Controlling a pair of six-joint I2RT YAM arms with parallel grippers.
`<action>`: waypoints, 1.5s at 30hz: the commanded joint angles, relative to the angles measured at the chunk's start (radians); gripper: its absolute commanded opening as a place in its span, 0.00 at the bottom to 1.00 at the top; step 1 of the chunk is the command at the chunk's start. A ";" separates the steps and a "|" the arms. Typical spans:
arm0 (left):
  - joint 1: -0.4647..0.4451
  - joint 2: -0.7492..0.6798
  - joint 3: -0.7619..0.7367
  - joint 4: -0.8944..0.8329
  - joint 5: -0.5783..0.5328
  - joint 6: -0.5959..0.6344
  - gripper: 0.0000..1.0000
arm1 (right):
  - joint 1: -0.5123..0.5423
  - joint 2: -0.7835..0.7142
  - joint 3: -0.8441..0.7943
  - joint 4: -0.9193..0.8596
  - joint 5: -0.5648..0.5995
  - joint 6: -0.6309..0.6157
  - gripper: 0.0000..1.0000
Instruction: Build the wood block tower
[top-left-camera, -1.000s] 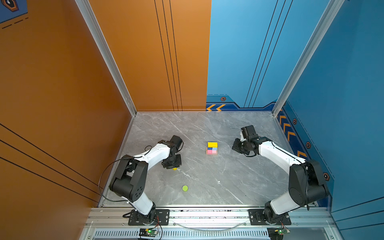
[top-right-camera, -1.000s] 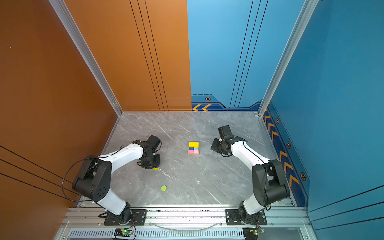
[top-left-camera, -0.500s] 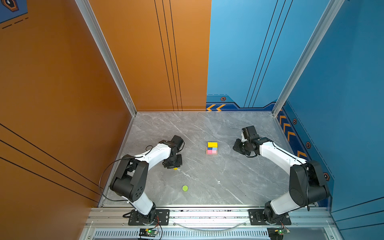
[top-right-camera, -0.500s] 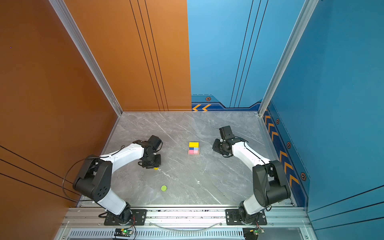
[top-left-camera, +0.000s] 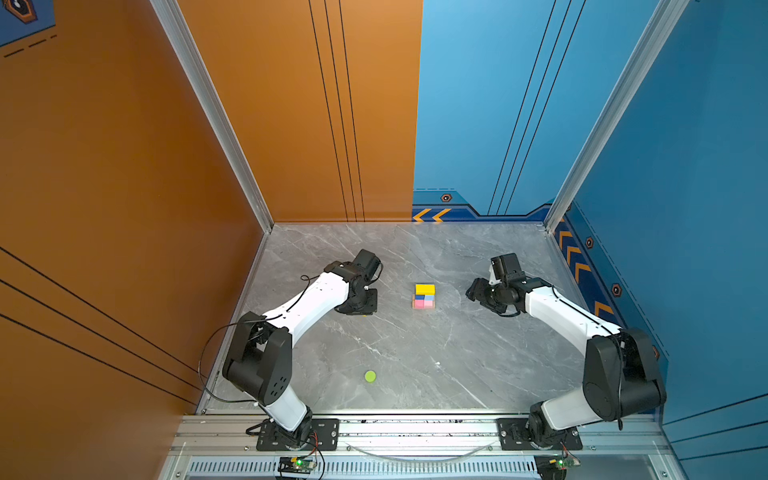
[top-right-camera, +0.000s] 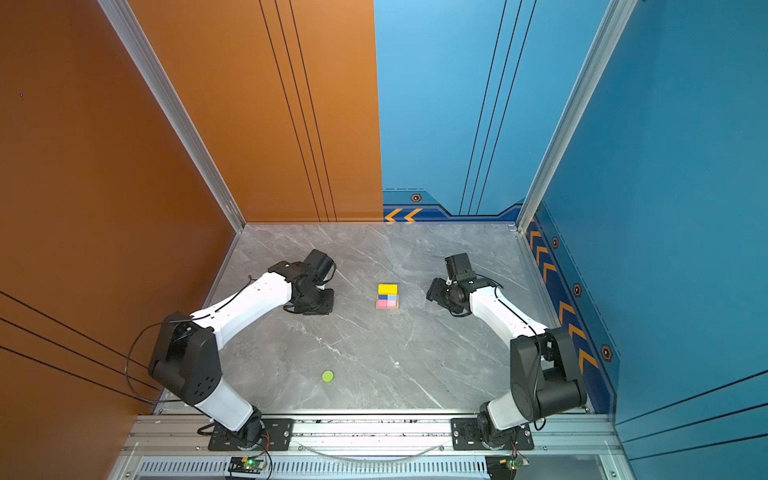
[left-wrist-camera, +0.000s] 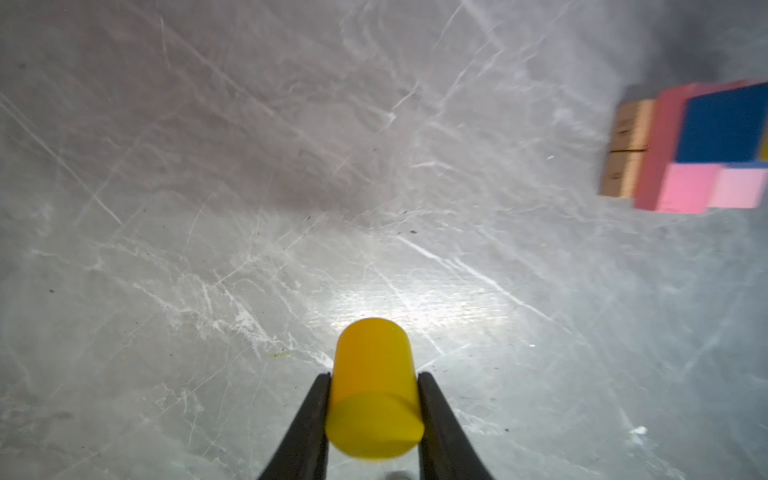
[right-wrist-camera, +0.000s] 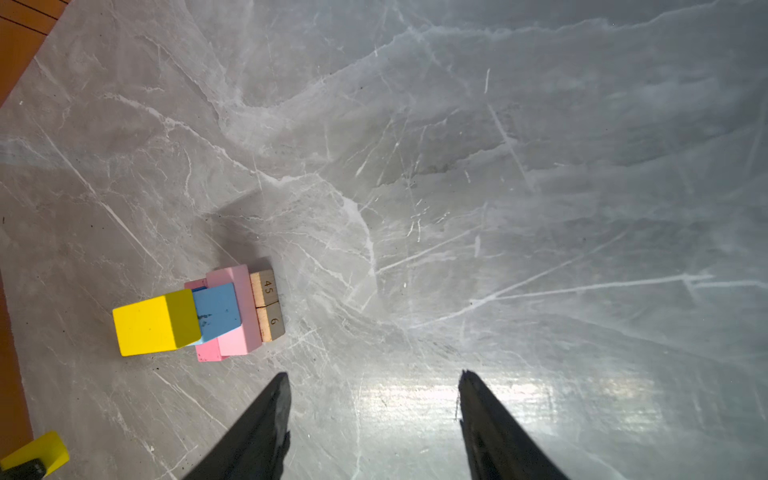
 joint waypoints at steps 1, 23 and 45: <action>-0.036 0.020 0.113 -0.089 -0.015 0.061 0.00 | -0.025 -0.035 -0.026 0.008 -0.024 -0.022 0.74; -0.211 0.559 0.984 -0.447 0.042 0.290 0.00 | -0.212 -0.134 -0.139 0.003 -0.170 -0.081 0.92; -0.232 0.690 1.139 -0.495 0.057 0.304 0.00 | -0.236 -0.134 -0.151 0.002 -0.177 -0.088 1.00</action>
